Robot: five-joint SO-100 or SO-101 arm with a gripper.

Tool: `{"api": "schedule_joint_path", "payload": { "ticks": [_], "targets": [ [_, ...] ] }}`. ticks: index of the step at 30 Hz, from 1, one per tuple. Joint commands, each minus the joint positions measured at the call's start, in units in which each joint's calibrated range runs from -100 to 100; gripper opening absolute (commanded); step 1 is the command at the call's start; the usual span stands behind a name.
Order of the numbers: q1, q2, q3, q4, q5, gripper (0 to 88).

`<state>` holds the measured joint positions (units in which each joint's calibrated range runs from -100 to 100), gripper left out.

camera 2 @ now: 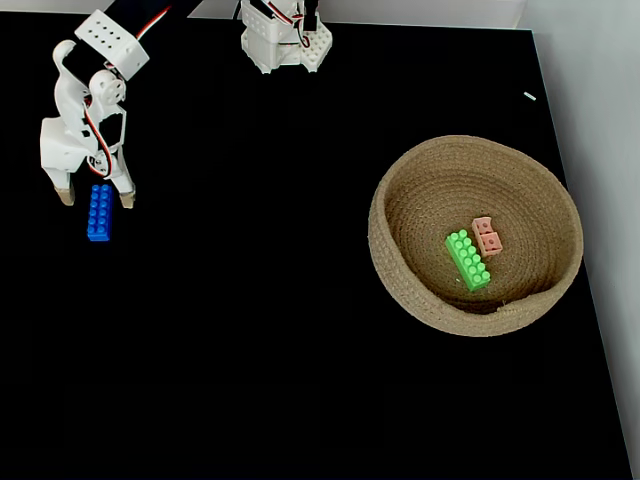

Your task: Place the lego blocks in the tray

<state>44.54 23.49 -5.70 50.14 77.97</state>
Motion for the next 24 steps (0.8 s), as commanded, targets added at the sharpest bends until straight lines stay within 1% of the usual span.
{"api": "schedule_joint_path", "payload": {
  "ticks": [1,10,14,20,24],
  "targets": [
    [0.2,-0.6,-3.9,-1.4,-0.6,25.1],
    [-0.9,1.0,0.1,-5.1,-3.7,12.6],
    [-1.7,0.7,4.3,-8.7,-5.0,0.5],
    [-2.5,-1.2,6.2,-9.6,-6.8,0.0],
    [-4.2,-5.3,5.7,-9.2,-9.2,0.0]
  ]
}}
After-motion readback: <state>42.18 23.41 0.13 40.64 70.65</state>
